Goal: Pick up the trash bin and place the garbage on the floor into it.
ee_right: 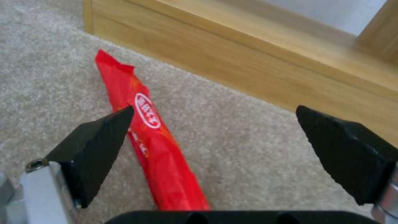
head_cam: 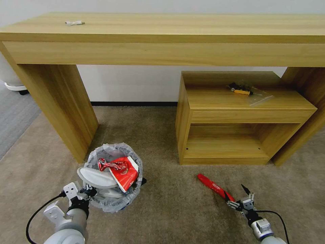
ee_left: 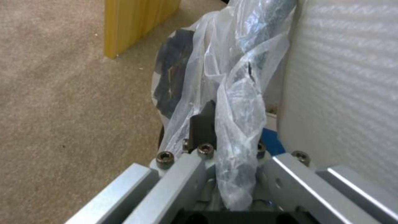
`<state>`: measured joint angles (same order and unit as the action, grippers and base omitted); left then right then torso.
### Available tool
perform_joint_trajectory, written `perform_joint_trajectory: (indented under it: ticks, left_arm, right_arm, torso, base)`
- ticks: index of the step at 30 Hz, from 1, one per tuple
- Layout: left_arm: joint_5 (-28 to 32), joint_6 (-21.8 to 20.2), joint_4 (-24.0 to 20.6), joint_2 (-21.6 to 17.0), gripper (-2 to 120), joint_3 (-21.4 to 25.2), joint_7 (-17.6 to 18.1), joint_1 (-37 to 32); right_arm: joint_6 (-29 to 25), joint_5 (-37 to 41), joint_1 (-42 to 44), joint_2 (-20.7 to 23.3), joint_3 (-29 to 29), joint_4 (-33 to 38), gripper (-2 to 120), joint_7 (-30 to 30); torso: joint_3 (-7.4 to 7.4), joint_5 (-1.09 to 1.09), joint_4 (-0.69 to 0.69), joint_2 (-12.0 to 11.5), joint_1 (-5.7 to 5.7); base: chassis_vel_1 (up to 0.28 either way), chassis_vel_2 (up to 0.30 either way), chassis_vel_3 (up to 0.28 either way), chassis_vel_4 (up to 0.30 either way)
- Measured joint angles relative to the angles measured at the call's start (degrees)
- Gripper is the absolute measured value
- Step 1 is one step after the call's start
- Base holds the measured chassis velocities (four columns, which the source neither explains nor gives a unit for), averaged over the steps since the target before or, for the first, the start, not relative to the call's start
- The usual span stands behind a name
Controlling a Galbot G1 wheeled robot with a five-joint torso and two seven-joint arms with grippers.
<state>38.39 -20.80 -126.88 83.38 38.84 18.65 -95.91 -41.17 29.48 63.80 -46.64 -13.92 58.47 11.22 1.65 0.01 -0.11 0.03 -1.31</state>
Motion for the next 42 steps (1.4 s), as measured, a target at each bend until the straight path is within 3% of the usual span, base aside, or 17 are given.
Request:
perform_joint_trajectory:
  ticks: [14, 29, 42]
  left_arm:
    - [0.39, -0.08, 0.7, 0.53, 0, 0.17, 0.27, 1.29]
    - [1.77, -0.08, -1.16, -0.35, 0, -0.17, 0.38, 1.53]
    - [1.93, 0.12, -4.29, -0.28, 0, 0.61, 0.26, -1.01]
  right_arm:
    - [1.52, 7.66, -5.04, -0.93, -9.26, -3.86, 92, -1.37]
    - [1.86, 10.99, -8.05, -3.44, -12.62, -10.53, 84, -3.62]
    - [0.99, 10.68, -10.12, -5.98, -14.26, -16.27, 83, -5.71]
  torso:
    - [0.0, 0.0, 0.0, 0.0, 0.0]
    - [0.0, 0.0, 0.0, 0.0, 0.0]
    - [-0.01, -0.02, 0.0, 0.0, 0.0]
  base:
    - [0.0, 0.0, 0.0, 0.0]
    - [0.0, 0.0, 0.0, 0.0]
    - [0.0, 0.0, 0.0, 0.0]
